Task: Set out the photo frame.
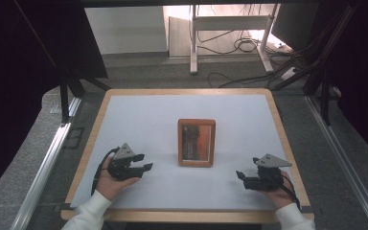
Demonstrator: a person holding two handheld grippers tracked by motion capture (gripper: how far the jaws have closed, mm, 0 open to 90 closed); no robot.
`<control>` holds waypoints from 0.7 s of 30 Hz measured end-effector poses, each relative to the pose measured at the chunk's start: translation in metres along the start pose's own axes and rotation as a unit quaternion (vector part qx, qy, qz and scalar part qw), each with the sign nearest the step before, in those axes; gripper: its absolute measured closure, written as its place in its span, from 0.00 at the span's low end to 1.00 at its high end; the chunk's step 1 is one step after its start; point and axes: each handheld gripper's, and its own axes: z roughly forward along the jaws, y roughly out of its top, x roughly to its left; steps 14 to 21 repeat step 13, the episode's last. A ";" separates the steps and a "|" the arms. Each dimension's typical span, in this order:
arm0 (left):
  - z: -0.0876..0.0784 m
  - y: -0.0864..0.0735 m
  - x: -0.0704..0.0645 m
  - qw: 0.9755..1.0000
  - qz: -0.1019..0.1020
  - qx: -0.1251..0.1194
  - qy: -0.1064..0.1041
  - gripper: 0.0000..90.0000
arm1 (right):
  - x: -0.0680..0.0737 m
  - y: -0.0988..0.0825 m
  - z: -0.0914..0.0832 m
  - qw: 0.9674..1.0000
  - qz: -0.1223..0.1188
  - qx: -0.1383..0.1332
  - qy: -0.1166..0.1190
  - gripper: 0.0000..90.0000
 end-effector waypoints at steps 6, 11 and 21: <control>0.004 -0.004 0.006 1.000 -0.011 0.012 0.006 0.46 | -0.002 0.001 0.003 1.000 0.006 -0.003 0.000 0.19; 0.004 -0.004 0.006 1.000 -0.009 0.008 0.004 0.46 | 0.000 0.001 0.002 1.000 0.003 -0.006 0.004 0.19; 0.003 -0.003 0.006 1.000 -0.006 0.006 0.005 0.45 | 0.000 0.001 0.002 1.000 0.001 -0.006 0.002 0.19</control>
